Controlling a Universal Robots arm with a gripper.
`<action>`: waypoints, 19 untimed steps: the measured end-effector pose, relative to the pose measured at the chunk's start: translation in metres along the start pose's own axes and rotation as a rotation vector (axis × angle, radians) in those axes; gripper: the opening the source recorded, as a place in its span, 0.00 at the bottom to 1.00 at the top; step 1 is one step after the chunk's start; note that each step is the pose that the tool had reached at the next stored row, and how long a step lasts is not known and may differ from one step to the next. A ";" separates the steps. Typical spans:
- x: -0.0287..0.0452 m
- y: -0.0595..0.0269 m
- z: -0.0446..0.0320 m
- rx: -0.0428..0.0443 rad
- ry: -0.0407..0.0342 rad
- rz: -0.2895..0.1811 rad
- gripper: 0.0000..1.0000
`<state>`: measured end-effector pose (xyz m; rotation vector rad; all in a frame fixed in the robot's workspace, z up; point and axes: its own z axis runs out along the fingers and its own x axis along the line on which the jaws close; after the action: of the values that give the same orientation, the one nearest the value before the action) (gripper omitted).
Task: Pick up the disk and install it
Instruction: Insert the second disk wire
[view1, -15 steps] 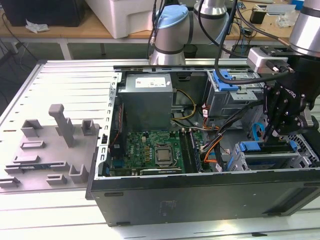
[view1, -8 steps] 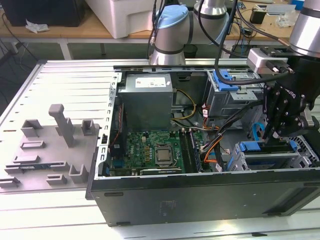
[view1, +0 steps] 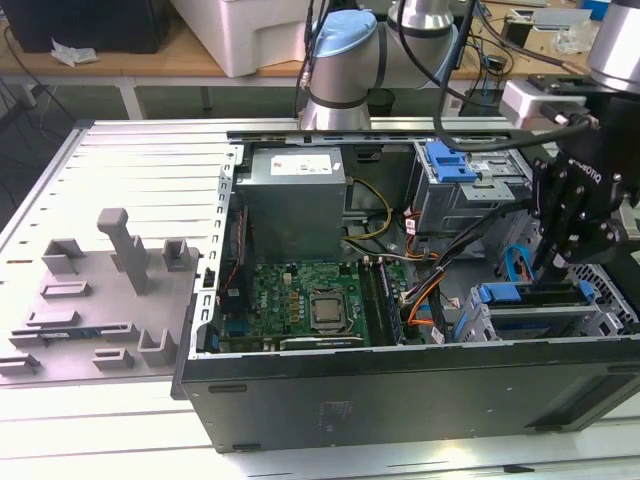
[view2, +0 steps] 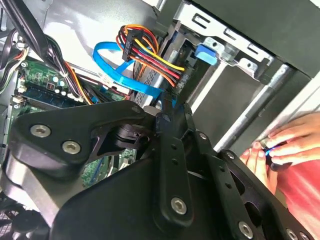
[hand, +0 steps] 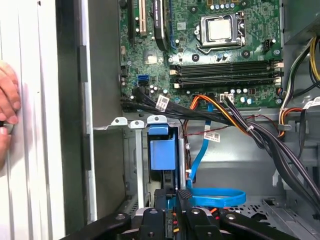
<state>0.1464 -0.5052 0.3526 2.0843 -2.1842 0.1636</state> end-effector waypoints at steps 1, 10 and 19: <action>0.0002 0.0001 -0.0017 0.0001 0.0028 0.000 0.24; 0.0021 0.0026 -0.0201 0.0015 0.0368 0.000 0.24; 0.0018 0.0246 -0.0226 0.0087 0.1104 0.002 0.11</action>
<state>0.1220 -0.5023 0.3753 2.0263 -2.1254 0.2818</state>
